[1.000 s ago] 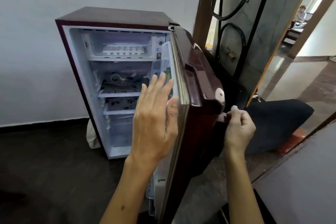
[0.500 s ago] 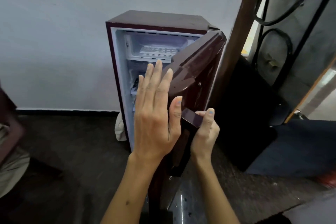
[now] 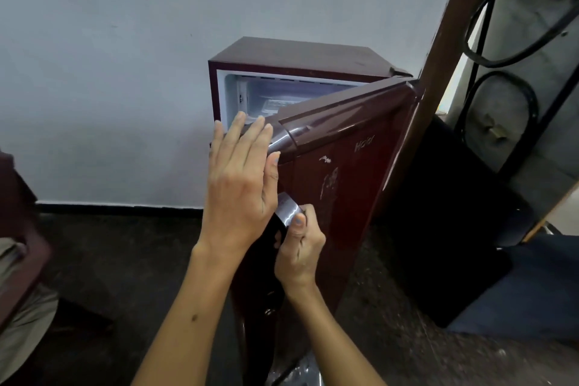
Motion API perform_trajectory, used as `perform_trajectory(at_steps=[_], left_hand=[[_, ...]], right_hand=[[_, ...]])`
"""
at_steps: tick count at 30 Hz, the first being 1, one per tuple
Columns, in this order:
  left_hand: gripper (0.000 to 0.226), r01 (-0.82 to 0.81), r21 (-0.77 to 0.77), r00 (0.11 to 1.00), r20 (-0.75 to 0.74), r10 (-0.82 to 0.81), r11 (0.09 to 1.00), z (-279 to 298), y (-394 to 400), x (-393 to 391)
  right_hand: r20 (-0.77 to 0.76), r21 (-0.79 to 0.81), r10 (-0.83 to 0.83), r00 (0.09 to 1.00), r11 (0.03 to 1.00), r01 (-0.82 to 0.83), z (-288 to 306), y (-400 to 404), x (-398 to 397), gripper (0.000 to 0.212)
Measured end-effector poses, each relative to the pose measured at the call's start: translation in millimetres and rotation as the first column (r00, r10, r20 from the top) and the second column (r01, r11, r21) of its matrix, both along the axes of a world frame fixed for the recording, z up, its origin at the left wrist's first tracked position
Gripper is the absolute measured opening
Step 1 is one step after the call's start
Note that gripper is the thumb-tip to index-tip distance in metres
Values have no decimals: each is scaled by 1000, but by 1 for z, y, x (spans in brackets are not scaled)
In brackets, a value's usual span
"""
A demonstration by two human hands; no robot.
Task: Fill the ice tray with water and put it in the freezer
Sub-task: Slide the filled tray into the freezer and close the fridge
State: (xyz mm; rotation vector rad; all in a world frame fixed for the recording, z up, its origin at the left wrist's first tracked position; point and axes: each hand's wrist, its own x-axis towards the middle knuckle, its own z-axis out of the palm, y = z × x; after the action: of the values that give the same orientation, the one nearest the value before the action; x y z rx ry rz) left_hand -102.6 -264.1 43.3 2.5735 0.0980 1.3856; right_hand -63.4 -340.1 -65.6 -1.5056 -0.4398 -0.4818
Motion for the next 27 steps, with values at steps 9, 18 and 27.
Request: perform_trajectory(at_steps=[9, 18, 27], left_hand=[[40, -4, 31, 999, -33, 5, 1000, -6, 89, 46], [41, 83, 32, 996, -25, -82, 996, -12, 166, 104], [40, 116, -19, 993, -33, -116, 993, -13, 211, 158]], right_hand=[[-7, -136, -4, 1000, 991, 3, -1, 82, 33, 68], [-32, -216, -8, 999, 976, 1, -13, 149, 74, 71], [-26, -340, -63, 998, 939, 50, -13, 198, 116, 90]])
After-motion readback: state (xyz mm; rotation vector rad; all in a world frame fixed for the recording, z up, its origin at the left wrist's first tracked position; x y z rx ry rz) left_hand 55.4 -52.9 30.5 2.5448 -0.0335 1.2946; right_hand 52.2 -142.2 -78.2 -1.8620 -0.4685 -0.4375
